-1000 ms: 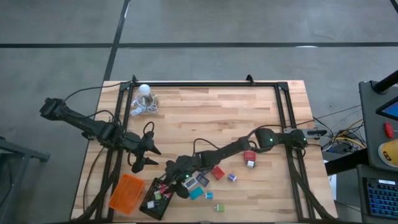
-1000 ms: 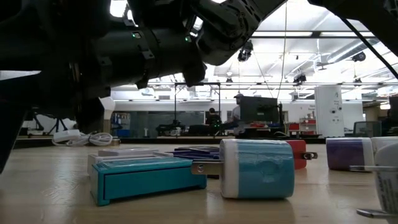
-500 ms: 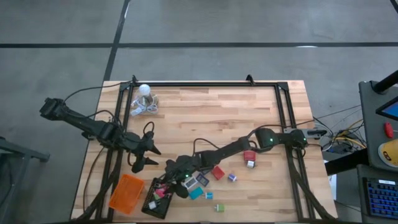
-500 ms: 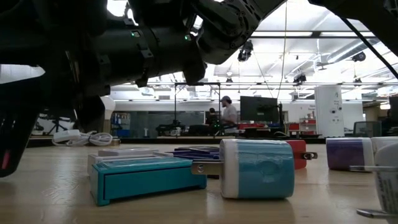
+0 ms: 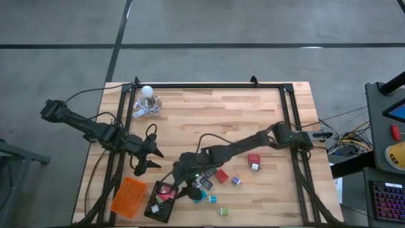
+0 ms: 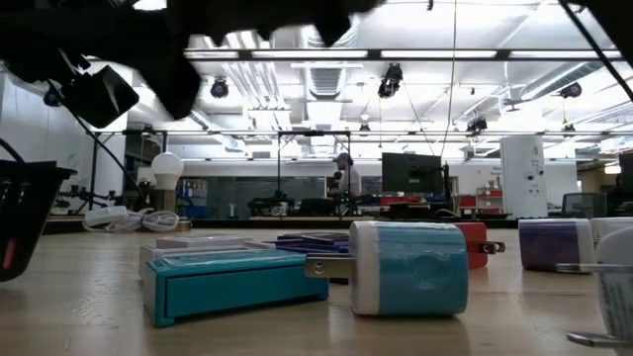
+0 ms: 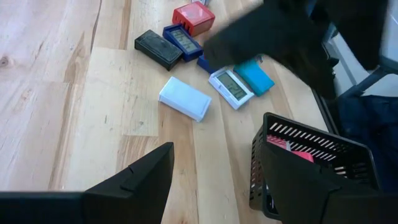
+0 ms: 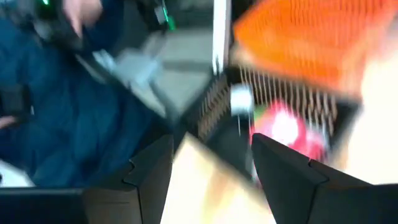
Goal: Pick & Place Office items
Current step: Put the purple charger adapter into the black basket, then put the blue charger adapter into the black basket
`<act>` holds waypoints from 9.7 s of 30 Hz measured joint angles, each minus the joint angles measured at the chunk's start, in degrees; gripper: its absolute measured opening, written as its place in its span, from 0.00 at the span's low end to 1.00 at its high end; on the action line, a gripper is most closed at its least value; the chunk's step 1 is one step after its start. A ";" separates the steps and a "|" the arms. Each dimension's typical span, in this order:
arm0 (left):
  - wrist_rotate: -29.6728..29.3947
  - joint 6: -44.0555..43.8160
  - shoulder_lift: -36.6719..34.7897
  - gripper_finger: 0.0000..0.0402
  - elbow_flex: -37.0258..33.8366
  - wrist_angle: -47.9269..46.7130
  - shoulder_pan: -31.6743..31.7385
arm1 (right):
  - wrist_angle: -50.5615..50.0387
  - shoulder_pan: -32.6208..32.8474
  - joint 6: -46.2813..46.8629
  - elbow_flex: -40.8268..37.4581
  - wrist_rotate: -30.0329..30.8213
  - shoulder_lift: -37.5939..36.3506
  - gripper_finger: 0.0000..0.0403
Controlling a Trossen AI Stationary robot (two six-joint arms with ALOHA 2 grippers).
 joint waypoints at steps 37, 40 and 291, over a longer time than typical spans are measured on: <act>-2.57 22.53 0.26 0.61 -0.39 22.65 0.09 | -55.36 17.37 45.83 -0.26 37.27 -12.77 0.52; -2.57 22.55 0.26 0.61 -0.39 22.70 0.09 | -62.56 18.27 51.38 -0.28 40.58 -12.77 0.52; -3.83 23.76 0.17 0.61 -2.21 21.42 0.50 | 0.99 3.37 -3.30 -5.03 19.45 0.67 0.50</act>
